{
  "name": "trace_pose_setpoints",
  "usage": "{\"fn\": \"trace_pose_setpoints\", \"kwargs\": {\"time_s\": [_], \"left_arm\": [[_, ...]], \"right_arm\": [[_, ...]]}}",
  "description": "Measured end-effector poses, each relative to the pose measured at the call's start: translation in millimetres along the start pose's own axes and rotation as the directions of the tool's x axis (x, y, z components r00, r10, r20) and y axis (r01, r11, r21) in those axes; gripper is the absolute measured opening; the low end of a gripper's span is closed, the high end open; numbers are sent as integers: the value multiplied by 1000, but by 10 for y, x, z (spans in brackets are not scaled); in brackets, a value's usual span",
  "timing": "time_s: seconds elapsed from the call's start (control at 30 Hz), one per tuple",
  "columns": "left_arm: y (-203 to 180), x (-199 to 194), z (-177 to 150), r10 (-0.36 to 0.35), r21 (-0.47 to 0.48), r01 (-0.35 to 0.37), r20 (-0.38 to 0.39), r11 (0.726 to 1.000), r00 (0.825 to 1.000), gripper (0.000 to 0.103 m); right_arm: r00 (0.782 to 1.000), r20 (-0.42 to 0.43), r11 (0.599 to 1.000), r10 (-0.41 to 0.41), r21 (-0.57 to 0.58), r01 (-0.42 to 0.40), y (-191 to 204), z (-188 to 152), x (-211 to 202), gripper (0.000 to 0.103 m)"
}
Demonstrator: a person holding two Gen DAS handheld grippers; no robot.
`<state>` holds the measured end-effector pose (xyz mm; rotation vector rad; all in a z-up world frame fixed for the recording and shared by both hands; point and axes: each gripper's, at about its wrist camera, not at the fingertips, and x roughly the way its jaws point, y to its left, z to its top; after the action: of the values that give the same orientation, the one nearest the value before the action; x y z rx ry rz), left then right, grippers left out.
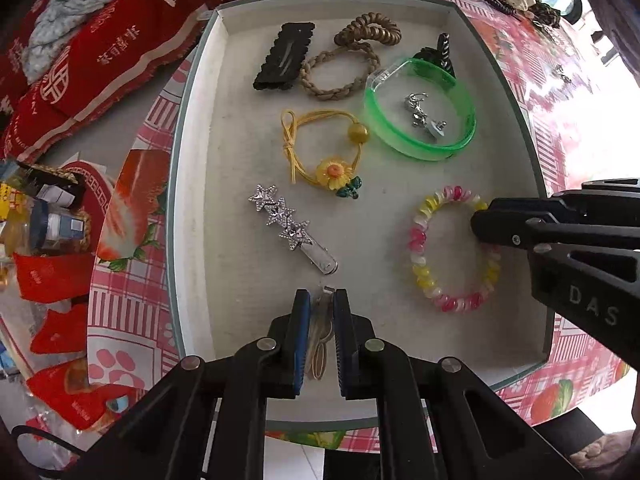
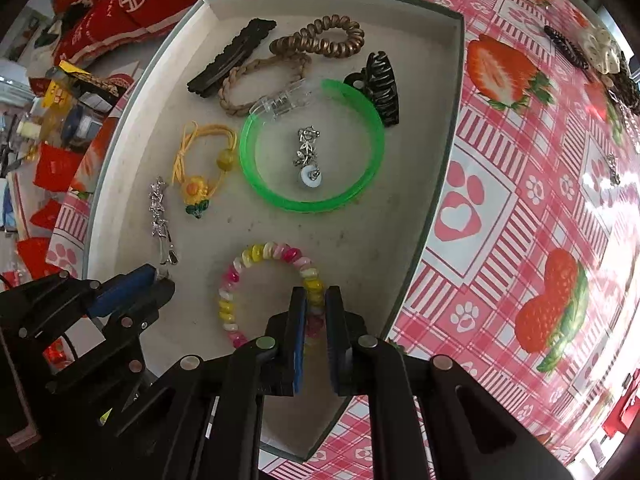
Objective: Organize jewelry
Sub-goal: 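Open the right tool releasing the bracelet while the left tool releases the gold clip in the tray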
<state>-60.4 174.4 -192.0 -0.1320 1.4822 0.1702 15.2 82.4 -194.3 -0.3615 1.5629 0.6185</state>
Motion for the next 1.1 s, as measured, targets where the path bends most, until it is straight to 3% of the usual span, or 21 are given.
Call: {"fn": "trace_pose_setpoints", "kwargs": {"time_s": [0.1,0.27,0.3,0.33,0.37,0.43,0.57,0.83,0.97,1.1], "left_arm": [[-1,-65,1,10,-11,-10,9,1000,1000,18],[22,-189,8,2,-19,-1,24,1000,1000,20],[22,-231,14,-1,-22,2,26,1000,1000,28],[22,-256,14,-1,-27,2,29,1000,1000,74],[28,-323,9,16,-41,-14,49,999,999,103],[28,-430,21,35,-45,-30,94,999,995,103],[10,-574,23,6,-54,-1,90,999,996,103],[129,-879,21,6,-103,4,103,995,995,103],[141,-1121,17,30,-109,-14,148,994,989,103],[156,-1368,1,45,-103,-25,197,994,979,103]], "right_arm": [[1000,21,1000,19,1,-19,-8,24,-81,33],[997,70,999,36,3,-36,-43,64,-352,35],[996,85,999,36,10,-37,-57,60,-422,36],[995,97,999,36,18,-38,-74,47,-477,36],[994,107,999,38,26,-41,-97,40,-539,37],[992,120,998,32,41,-37,-140,13,-647,38],[992,124,998,19,57,-26,-206,-77,-802,39],[993,118,998,2,67,-10,-220,-241,-1076,68],[992,126,998,-9,65,0,-193,-304,-1243,81],[986,159,998,-39,56,30,-133,-352,-1457,81]]}}
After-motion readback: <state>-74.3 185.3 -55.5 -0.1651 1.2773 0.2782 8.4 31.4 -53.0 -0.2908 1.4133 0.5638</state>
